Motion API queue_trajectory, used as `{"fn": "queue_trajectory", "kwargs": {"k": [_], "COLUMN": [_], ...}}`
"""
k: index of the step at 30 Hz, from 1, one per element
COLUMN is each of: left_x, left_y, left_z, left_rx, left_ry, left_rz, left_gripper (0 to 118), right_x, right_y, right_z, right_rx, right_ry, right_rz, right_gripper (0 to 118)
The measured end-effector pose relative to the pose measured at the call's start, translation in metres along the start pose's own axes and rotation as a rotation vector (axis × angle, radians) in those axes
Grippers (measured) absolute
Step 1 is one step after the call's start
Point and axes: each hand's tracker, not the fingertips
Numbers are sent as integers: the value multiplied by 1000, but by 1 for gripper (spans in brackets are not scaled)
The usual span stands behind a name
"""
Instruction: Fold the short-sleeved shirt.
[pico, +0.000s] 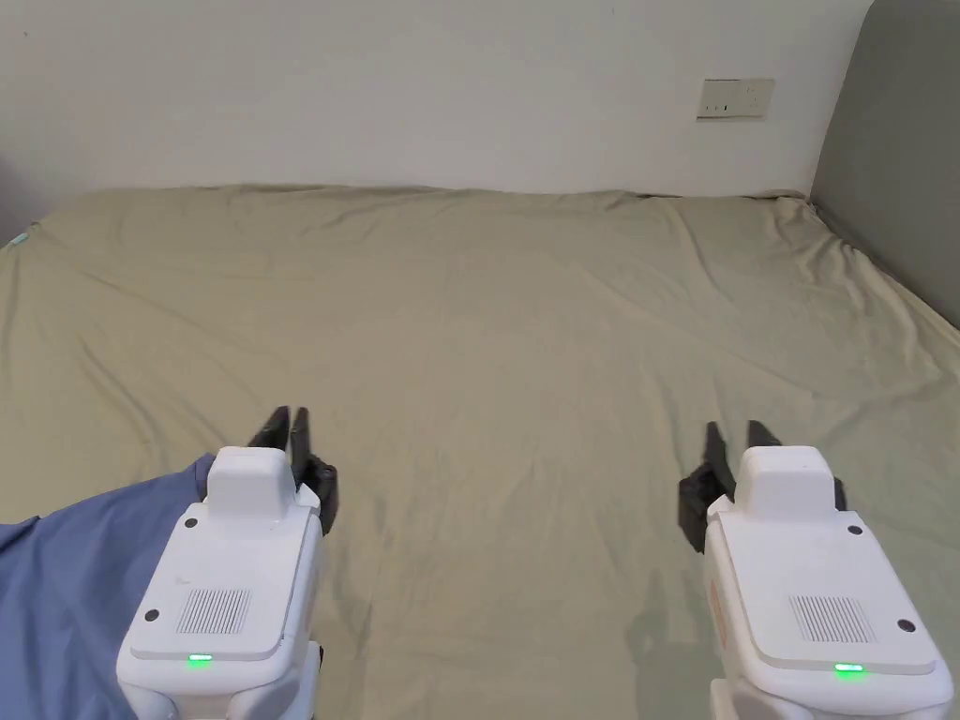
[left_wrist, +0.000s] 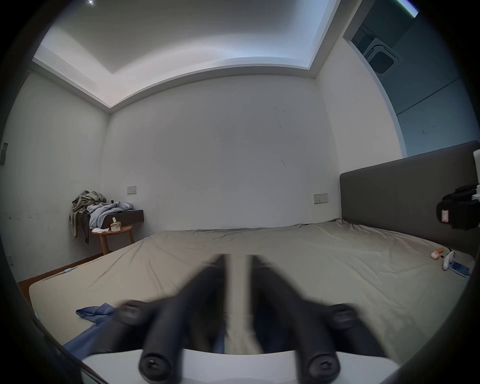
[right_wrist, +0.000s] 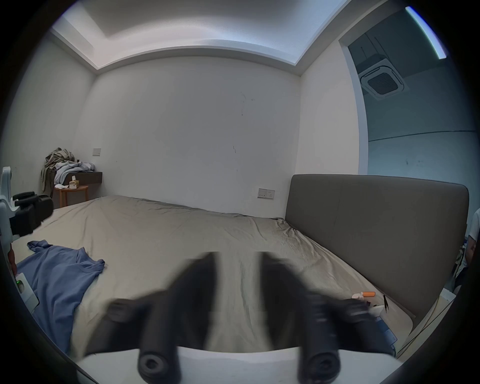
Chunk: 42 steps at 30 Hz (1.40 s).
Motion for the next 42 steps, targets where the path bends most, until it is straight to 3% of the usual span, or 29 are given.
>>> {"fn": "queue_trajectory", "kwargs": {"k": [1,2,4,11,25,30,35,42], "left_x": [1,0,-5,-38,-203,-234,-245,-243], "left_y": [-1,-1,1,1,-3,-7,-14,-30], "left_z": [-1,0,1,2,72,99,108,63], "left_rx": [-9,1,4,-5,-55,-90,-144,-442], "left_ry": [23,6,-27,59,429,505,522,381], "left_rz": [-16,-1,29,35,-34,-44,-44,100], "left_gripper": [0,0,0,0,0,0,0,0], "right_x": [0,-1,-1,-27,-189,-228,-243,-233], "right_y": [0,1,1,10,41,42,41,36], "right_z": [-1,-2,-5,-15,-18,-12,-8,-15], "right_rx": [-5,-4,-12,0,73,71,68,57], "right_ry": [-1,-8,15,68,443,533,574,562], "right_rz": [2,4,-5,6,12,23,32,53], "right_gripper": [2,1,1,1,1,1,1,1]}}
